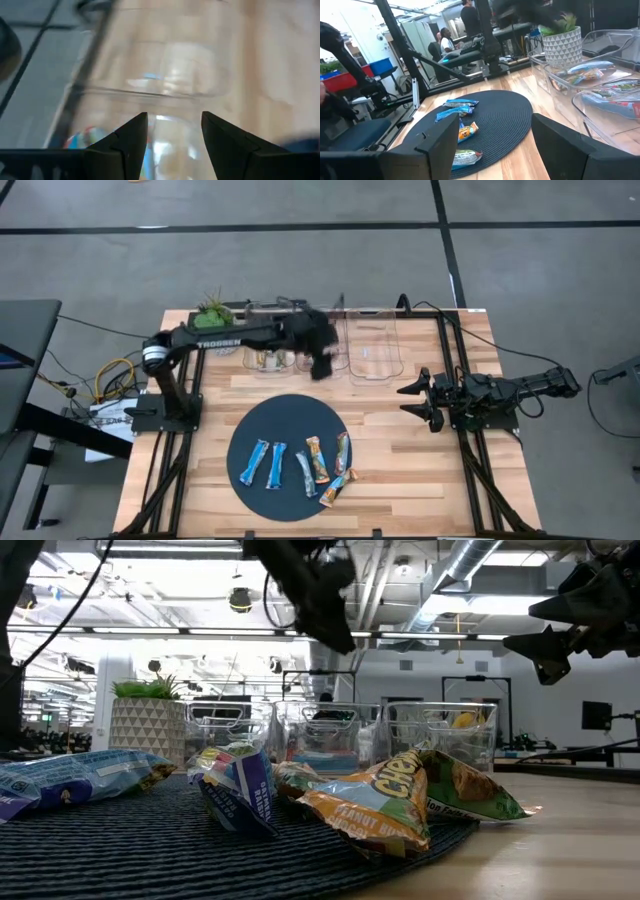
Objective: Pick and place Granola Bars by type
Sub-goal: Put the orange granola bar into the left transparent bin
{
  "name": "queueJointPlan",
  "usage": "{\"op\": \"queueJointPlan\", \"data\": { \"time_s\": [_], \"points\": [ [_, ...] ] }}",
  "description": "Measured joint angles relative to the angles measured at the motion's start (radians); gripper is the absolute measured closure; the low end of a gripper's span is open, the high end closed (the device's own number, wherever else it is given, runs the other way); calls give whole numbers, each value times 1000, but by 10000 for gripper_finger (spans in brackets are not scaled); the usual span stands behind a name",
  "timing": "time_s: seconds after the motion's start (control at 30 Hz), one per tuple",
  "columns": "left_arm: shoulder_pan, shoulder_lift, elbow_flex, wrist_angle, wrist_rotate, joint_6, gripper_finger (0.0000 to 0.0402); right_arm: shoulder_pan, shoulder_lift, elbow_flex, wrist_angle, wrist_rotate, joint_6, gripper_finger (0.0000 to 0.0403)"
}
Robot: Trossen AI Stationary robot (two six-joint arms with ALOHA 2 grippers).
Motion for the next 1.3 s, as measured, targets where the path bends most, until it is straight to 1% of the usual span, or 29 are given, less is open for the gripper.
{"op": "queueJointPlan", "data": {
  "time_s": [0.1, 0.2, 0.3, 0.5, 0.6, 0.73, 0.97, 1.1, 1.17, 1.3],
  "points": [
    [-80, -15, 0, -83, 61, 81, 221, 0, 0, 0, 0, 0, 0, 159],
    [-151, -27, 0, -163, 132, 127, 221, 0, 0, 0, 0, 0, 0, 159],
    [-216, -30, 0, -231, 176, 212, 221, 0, 0, 0, 0, 0, 0, 159],
    [-329, -30, -6, -326, 177, 483, 221, 0, 0, 0, 0, 0, 0, 159],
    [-384, -30, -20, -332, 176, 563, 221, 0, 0, 0, 0, 0, 0, 159],
    [-463, -30, -41, -309, 176, 603, 221, 0, 0, 0, 0, 0, 0, 159],
    [-572, -16, -123, -164, 168, 682, 221, 0, 0, 0, 0, 0, 0, 159],
    [-602, 15, -165, -84, 142, 726, 221, 0, 0, 0, 0, 0, 0, 159],
    [-605, 41, -166, -79, 133, 733, 221, 0, 0, 0, 0, 0, 0, 159],
    [-605, 107, -167, -18, 66, 732, 221, 0, 1, 0, 1, 0, 0, 159]
  ]
}}
